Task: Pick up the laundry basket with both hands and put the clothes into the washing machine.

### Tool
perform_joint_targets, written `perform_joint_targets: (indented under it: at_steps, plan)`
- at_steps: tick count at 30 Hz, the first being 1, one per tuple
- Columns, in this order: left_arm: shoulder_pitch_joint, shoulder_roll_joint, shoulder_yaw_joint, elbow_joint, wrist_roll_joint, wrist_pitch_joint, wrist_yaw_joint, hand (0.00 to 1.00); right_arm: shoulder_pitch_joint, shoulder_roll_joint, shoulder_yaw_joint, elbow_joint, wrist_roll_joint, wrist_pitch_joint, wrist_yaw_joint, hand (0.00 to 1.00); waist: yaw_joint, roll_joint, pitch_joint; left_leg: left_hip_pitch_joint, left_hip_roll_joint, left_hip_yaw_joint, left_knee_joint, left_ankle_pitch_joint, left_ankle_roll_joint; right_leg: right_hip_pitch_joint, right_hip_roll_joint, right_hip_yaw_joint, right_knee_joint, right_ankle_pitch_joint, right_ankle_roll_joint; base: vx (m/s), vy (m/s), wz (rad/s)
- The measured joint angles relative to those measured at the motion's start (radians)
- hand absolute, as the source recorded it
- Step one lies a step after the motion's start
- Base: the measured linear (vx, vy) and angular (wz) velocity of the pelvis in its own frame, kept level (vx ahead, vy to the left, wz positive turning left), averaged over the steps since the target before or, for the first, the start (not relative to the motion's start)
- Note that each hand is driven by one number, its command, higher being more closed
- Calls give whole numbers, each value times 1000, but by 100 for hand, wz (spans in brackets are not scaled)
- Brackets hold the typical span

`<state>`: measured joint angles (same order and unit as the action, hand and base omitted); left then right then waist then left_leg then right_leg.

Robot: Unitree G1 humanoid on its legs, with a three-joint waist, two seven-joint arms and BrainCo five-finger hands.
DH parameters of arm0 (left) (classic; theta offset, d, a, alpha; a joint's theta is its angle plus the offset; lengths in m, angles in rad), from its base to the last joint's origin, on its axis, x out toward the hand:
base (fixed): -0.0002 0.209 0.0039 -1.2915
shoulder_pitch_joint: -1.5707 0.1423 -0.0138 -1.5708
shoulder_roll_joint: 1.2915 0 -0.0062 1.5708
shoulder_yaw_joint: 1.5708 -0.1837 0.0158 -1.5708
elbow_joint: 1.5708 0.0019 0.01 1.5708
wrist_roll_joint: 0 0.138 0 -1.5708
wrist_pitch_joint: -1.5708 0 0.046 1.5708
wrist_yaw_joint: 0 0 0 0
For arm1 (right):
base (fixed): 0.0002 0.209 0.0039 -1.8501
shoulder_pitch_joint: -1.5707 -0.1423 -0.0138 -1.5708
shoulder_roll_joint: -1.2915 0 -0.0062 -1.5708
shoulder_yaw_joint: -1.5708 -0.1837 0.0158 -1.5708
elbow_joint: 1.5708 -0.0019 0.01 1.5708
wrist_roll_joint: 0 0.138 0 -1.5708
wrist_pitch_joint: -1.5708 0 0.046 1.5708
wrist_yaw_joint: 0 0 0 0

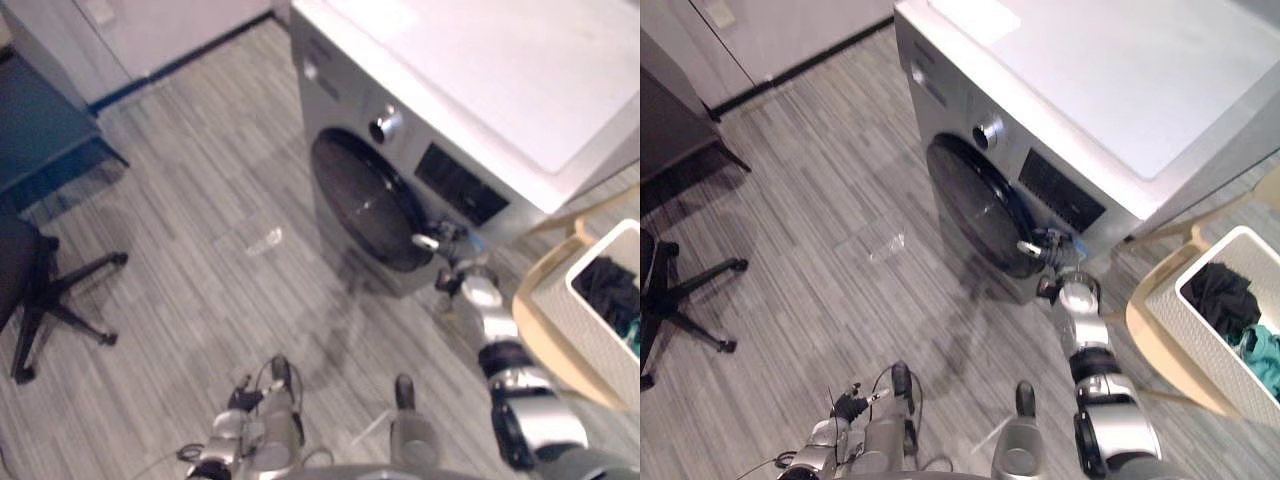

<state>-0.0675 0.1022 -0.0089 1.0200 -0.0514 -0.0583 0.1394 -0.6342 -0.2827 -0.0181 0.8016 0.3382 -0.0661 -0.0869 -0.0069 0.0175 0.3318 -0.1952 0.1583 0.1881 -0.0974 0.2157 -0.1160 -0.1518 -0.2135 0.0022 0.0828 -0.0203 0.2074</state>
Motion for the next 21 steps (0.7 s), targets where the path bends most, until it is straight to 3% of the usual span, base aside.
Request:
perform_joint_targets:
  at_steps: [4, 7, 11, 15, 17, 18, 19, 21]
  plan:
    - [-29, -1, -64, -58, -60, -13, 18, 0, -234, -76, 21, 253, -18, 11, -1, 0, 30, 47, 72, -66, -5, -53, -4, 14, 1, -53, 4, -9, 1, 30, -6, -214, 20, 9]
    - [-35, 0, -111, -119, -78, -28, 21, 0, -333, -105, 8, 337, -7, 23, -6, 0, 51, 75, 96, -124, -5, -92, -4, 14, 1, -90, 9, -44, 2, 37, -12, -133, -3, 31]
    - [-34, 1, -163, -131, -107, -34, 36, 0, -356, -108, -27, 386, 88, 22, 30, 0, 53, 81, 105, -166, -5, -140, 0, 14, 1, -100, 13, -91, 3, 38, -10, -58, -22, 27]
    - [-34, 2, -178, -136, -107, -35, 38, 0, -350, -86, -44, 392, 140, 10, -2, 0, 53, 87, 106, -194, -4, -178, 1, 13, 0, -111, 18, -127, 2, 37, -10, -48, -30, 12]
    - [-37, 2, -177, -135, -107, -33, 40, 0, -325, -77, -41, 368, 146, -2, -6, 0, 58, 88, 107, -202, -3, -188, 0, -23, -45, -108, 18, -141, -2, 38, -12, -25, -25, 27]
    - [-48, 3, -173, -122, -107, -34, 41, 0, -281, -74, -15, 309, 144, -2, -9, 0, 66, 80, 107, -215, -19, -183, 33, -30, -54, -101, -8, -147, -24, 38, -24, 16, 19, 12]
    - [-56, -12, -154, -116, -108, -34, 42, 0, -232, -63, 58, 224, 139, 5, -26, 0, 94, 90, 104, -228, -43, -200, 125, -24, -16, -104, -6, -149, -16, 41, -15, 73, 20, -4]
    - [-58, -15, -126, -111, -106, -33, 58, 0, -165, -23, 99, 135, 145, -5, -49, 0, 93, 90, 104, -228, -52, -212, 130, -22, 4, -96, -9, -146, -17, 42, -15, 92, 8, 4]
